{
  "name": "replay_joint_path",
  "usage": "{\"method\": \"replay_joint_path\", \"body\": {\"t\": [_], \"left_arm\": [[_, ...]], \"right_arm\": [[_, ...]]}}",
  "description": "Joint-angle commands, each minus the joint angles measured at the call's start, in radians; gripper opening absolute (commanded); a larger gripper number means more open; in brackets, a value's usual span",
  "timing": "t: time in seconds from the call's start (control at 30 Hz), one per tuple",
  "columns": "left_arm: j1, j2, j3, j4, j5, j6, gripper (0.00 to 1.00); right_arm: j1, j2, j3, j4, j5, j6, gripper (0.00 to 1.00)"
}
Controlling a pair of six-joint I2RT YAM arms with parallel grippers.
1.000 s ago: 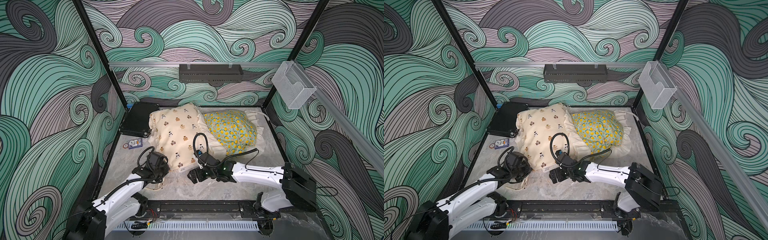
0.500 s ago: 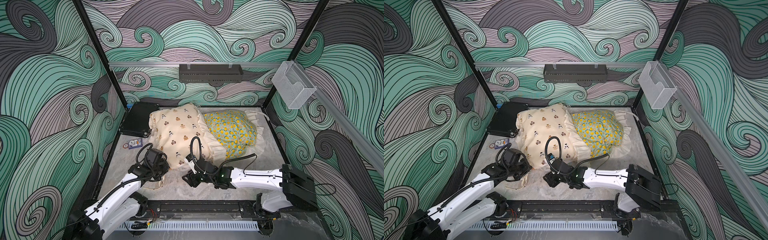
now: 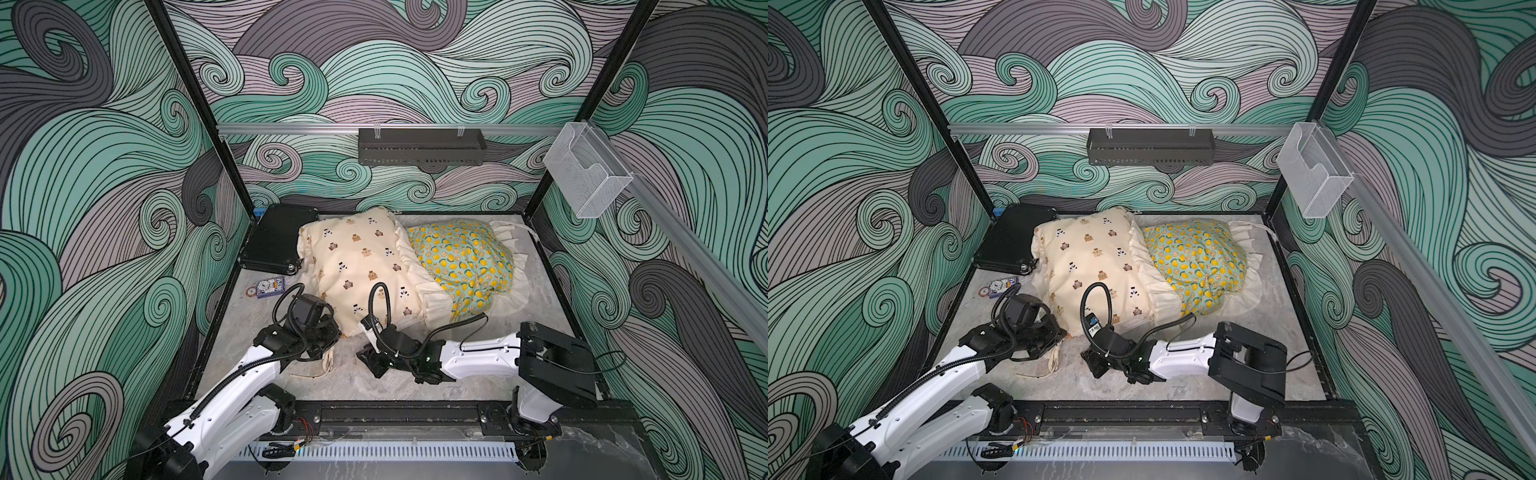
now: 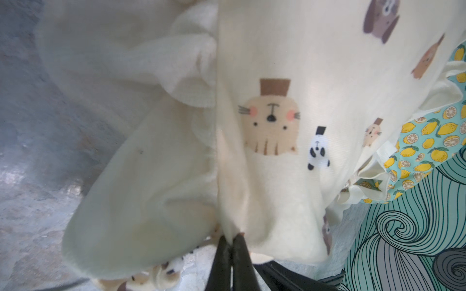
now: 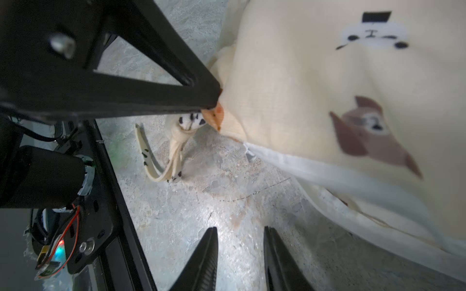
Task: Zip up pillowcases
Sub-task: Pick up the pillowcase from the center of the board.
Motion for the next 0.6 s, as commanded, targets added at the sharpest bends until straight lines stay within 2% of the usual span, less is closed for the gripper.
{"method": "replay_joint_path", "body": {"t": [0.0, 0.4, 0.57], "left_arm": [[-0.005, -0.018, 0.037, -0.019, 0.018, 0.014, 0.0], [-0.005, -0.025, 0.05, -0.018, 0.023, 0.012, 0.0], [-0.005, -0.018, 0.049, -0.006, 0.027, 0.008, 0.0]], "right_arm": [[0.01, 0.023, 0.028, 0.083, 0.057, -0.031, 0.36], [0.021, 0.077, 0.056, 0.143, 0.21, -0.066, 0.37], [0.021, 0.09, 0.068, 0.159, 0.214, -0.077, 0.36]]}}
